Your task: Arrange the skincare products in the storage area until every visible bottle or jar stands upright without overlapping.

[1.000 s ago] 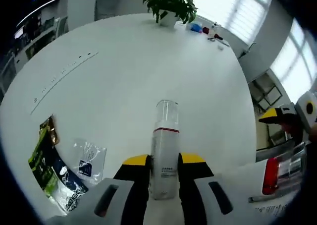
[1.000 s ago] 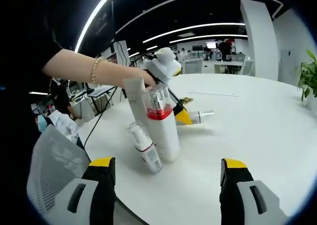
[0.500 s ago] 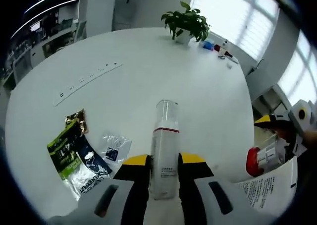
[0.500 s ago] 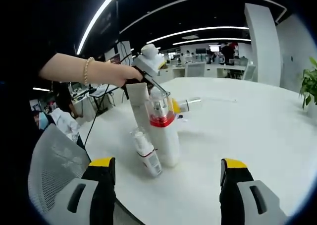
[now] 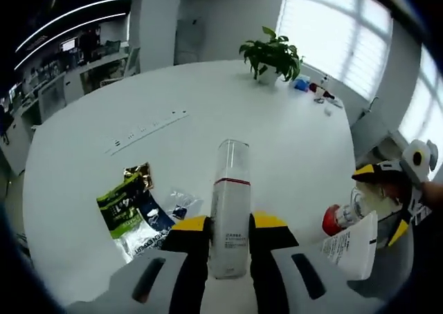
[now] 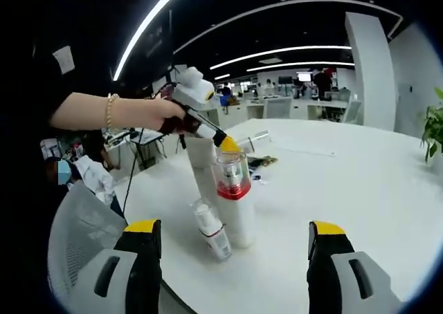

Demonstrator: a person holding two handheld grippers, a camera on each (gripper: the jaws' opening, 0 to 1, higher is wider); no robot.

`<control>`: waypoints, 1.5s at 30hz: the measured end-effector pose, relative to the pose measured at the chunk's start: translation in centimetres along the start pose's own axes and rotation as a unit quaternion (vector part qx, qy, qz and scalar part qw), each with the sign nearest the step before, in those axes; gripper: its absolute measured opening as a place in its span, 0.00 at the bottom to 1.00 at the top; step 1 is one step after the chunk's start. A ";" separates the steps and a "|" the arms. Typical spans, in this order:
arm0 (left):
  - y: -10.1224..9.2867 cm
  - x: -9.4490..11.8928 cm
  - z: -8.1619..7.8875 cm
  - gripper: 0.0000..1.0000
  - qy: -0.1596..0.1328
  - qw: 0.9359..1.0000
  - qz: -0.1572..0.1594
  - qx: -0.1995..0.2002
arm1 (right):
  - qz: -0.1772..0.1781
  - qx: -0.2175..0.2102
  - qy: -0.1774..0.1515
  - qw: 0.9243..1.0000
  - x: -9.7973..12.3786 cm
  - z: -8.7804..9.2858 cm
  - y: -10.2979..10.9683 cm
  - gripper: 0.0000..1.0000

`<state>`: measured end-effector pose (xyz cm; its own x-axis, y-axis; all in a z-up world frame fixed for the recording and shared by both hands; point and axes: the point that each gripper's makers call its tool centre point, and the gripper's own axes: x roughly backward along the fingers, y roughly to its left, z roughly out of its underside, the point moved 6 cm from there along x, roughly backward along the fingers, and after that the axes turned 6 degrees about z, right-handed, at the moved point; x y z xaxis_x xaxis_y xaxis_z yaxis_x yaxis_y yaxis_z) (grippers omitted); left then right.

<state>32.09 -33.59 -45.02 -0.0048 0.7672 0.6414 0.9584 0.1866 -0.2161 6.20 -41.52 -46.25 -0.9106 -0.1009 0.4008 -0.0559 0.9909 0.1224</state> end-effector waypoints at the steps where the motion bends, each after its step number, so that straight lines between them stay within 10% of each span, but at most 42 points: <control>1: 0.1 0.5 -0.2 0.21 -0.007 1.000 -0.005 -0.003 | -0.003 0.001 -0.001 1.000 0.1 -0.2 0.2 0.92; 25: -6.7 12.4 0.7 0.21 -0.144 0.988 -0.052 0.015 | -0.064 0.015 -0.032 0.997 0.2 -3.1 2.5 0.91; 38: -14.7 13.6 2.0 0.21 -0.167 0.985 -0.025 -0.032 | -0.115 -0.050 -0.094 0.988 1.1 -6.7 4.3 0.86; 45: -18.0 13.2 3.1 0.21 -0.142 0.984 -0.034 -0.099 | -0.173 -0.126 -0.137 0.967 2.3 -8.8 5.6 0.71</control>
<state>13.90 -24.88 -34.95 -0.1244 0.9030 0.4112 0.9897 0.1423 -0.0129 7.40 -37.00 -36.67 -0.9315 -0.3609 0.0446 -0.3065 0.8453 0.4376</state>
